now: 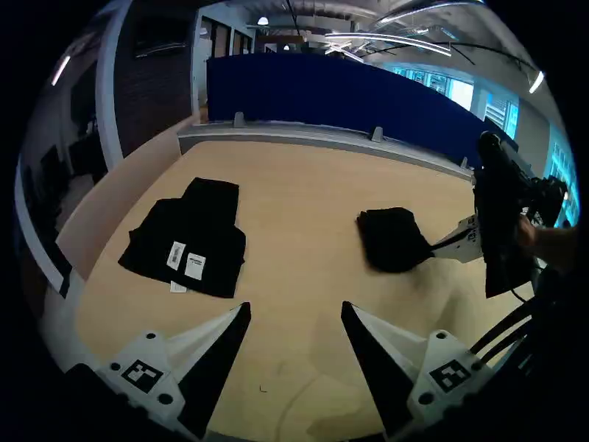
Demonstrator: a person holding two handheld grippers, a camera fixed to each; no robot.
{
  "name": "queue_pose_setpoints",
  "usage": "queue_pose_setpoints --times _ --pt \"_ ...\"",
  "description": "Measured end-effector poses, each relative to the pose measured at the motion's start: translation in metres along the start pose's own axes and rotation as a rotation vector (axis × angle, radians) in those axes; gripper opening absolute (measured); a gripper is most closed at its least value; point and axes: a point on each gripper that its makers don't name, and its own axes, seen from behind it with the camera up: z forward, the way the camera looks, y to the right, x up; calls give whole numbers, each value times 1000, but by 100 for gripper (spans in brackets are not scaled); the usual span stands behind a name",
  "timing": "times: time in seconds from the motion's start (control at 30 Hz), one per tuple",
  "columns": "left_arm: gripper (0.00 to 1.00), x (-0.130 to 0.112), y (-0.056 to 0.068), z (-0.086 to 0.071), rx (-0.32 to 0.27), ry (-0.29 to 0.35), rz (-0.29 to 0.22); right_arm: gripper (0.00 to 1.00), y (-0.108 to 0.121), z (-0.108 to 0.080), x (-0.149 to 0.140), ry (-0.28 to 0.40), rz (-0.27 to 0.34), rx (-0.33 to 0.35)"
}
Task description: Fold towel
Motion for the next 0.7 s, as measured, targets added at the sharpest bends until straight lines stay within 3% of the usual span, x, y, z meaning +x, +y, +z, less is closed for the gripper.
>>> queue_pose_setpoints --times 0.7 --pt "91 34 14 -1 -37 66 24 5 51 -84 125 185 -65 -96"
